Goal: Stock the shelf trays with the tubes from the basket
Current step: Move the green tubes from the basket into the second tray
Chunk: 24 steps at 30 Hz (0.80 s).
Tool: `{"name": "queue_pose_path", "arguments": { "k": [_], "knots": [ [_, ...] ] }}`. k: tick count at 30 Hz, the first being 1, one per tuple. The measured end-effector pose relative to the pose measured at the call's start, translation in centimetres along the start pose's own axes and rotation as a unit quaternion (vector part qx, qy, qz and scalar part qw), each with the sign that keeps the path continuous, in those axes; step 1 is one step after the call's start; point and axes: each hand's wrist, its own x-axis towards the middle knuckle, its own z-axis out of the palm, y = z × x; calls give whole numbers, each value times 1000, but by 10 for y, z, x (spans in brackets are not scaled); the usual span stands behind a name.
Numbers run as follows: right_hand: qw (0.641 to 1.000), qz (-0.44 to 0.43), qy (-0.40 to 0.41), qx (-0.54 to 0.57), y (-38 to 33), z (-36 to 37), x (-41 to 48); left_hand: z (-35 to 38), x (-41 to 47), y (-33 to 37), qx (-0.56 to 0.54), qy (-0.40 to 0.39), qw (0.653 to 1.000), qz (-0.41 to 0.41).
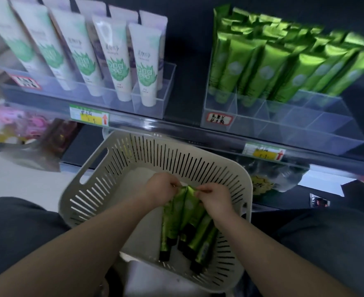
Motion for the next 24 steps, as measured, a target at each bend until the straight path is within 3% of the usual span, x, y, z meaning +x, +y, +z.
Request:
{"name": "queue_pose_path", "arguments": {
  "k": [7,24],
  "knots": [
    [996,-89,10,-4,-26,-33,-31,-29,-37,33,24,19,998,53],
    [967,-228,44,101,-92,-153,-71,-73,-86,159,103,173,960,193]
  ]
}}
